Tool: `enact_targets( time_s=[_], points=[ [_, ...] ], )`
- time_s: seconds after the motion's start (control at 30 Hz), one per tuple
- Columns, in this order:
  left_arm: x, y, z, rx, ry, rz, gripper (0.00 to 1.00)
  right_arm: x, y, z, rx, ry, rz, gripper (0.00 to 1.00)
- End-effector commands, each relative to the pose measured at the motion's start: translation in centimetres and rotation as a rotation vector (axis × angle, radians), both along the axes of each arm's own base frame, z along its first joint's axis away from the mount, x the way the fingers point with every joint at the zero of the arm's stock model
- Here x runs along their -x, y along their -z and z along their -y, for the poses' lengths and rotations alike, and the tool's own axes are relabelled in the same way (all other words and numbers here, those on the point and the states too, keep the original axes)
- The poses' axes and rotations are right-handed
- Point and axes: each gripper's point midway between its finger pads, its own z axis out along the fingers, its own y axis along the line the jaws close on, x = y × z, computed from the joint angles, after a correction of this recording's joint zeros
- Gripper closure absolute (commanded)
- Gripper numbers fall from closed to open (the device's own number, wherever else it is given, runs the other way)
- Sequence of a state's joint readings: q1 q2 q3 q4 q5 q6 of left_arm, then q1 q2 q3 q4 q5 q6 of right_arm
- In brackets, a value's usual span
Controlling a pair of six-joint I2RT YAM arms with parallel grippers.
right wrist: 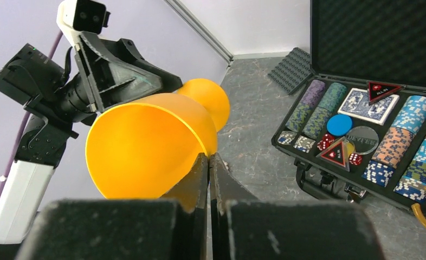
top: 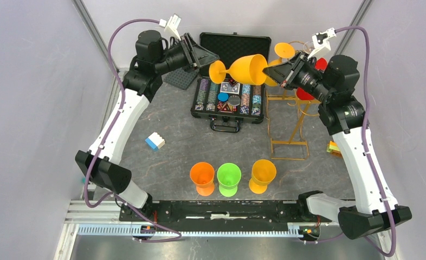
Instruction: Place the wine glass upside down on the wine glass rack
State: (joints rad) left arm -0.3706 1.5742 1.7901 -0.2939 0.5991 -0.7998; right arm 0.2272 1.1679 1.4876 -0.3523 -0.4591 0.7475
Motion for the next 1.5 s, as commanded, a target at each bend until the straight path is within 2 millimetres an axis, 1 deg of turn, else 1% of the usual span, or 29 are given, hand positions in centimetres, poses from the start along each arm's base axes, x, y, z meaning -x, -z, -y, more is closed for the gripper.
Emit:
enact_targets(
  time_s=[0.0, 0.07, 0.1, 0.2, 0.23, 0.33, 0.4, 0.43, 0.5, 0.67, 0.83, 0.9, 0.93, 0.97, 1.0, 1.03, 1.13, 1.17, 1.23, 1.3, 1.33, 1.37, 1.4, 1.47],
  points=[
    [1.5, -0.6, 0.1, -0.008, 0.048, -0.004, 0.58, 1.0, -2.2, -0.3, -0.03, -0.004, 0.076, 1.0],
    [1.8, 0.1, -0.4, -0.048, 0.024, -0.01, 0.58, 0.8, -2.1, -0.3, -0.017, -0.001, 0.084, 1.0],
    [1.8, 0.5, -0.8, -0.077, 0.0, -0.01, 0.55, 0.8, -1.9, -0.2, -0.012, 0.001, 0.083, 1.0],
    [1.9, 2.7, -2.1, -0.184, -0.076, -0.04, 0.4, 0.7, -1.4, -0.6, -0.003, -0.019, 0.076, 1.0],
    [2.0, 3.2, -2.5, -0.209, -0.098, -0.047, 0.33, 0.8, -1.2, -0.7, -0.003, -0.024, 0.074, 1.0],
    [1.9, 4.4, -3.4, -0.245, -0.152, -0.067, 0.34, 0.9, -0.9, -0.9, -0.001, -0.041, 0.069, 1.0],
    [1.9, 4.8, -3.5, -0.253, -0.165, -0.069, 0.36, 1.0, -0.8, -1.1, 0.002, -0.056, 0.066, 1.0],
    [1.9, 4.9, -3.3, -0.251, -0.159, -0.074, 0.37, 1.0, -0.7, -1.1, 0.003, -0.06, 0.065, 1.0],
    [2.2, 4.8, -2.6, -0.226, -0.12, -0.083, 0.45, 1.0, -0.4, -1.4, 0.004, -0.075, 0.06, 1.0],
    [2.9, 4.8, -1.0, -0.163, -0.045, -0.111, 0.7, 1.0, -0.5, -1.4, 0.015, -0.076, 0.075, 1.0],
    [3.6, 5.3, -0.3, -0.163, -0.011, -0.127, 0.76, 1.0, -0.4, -1.5, 0.015, -0.087, 0.08, 1.0],
    [3.8, 5.5, -0.3, -0.165, -0.009, -0.129, 0.88, 1.0, -0.3, -1.6, 0.019, -0.094, 0.082, 1.0],
    [3.8, 5.4, -0.3, -0.167, -0.011, -0.123, 0.97, 1.1, -0.2, -1.6, 0.025, -0.097, 0.086, 1.0],
    [3.8, 5.4, -0.4, -0.17, -0.014, -0.117, 0.98, 1.1, -0.1, -1.5, 0.033, -0.097, 0.095, 1.0],
    [3.8, 5.2, -0.6, -0.178, -0.022, -0.101, 0.98, 1.2, 0.0, -1.4, 0.045, -0.095, 0.106, 0.95],
    [3.7, 5.0, -0.9, -0.186, -0.035, -0.078, 0.98, 1.3, 0.1, -1.3, 0.053, -0.09, 0.112, 0.88],
    [3.4, 4.1, -1.9, -0.225, -0.079, 0.01, 0.98, 1.4, 0.4, -0.4, 0.095, -0.043, 0.14, 0.53],
    [3.3, 3.6, -2.3, -0.243, -0.098, 0.051, 0.98, 1.4, 0.5, -0.1, 0.11, -0.024, 0.147, 0.43],
    [3.2, 3.0, -3.3, -0.282, -0.135, 0.131, 0.98, 1.3, 0.6, 0.9, 0.139, 0.031, 0.155, 0.31],
    [3.4, 2.4, -4.1, -0.33, -0.15, 0.231, 0.98, 1.4, 0.4, 1.7, 0.163, 0.069, 0.169, 0.22],
    [3.6, 2.0, -4.6, -0.362, -0.151, 0.299, 0.98, 1.5, 0.3, 1.9, 0.169, 0.081, 0.177, 0.2],
    [3.7, 2.1, -4.9, -0.396, -0.149, 0.349, 0.98, 1.5, 0.1, 2.1, 0.169, 0.091, 0.183, 0.18],
    [4.0, 1.8, -5.3, -0.431, -0.143, 0.426, 0.98, 1.6, -0.1, 2.1, 0.167, 0.093, 0.187, 0.16],
    [4.5, 2.2, -6.1, -0.522, -0.131, 0.563, 0.98, 1.8, -0.4, 1.9, 0.158, 0.081, 0.185, 0.15]
  ],
)
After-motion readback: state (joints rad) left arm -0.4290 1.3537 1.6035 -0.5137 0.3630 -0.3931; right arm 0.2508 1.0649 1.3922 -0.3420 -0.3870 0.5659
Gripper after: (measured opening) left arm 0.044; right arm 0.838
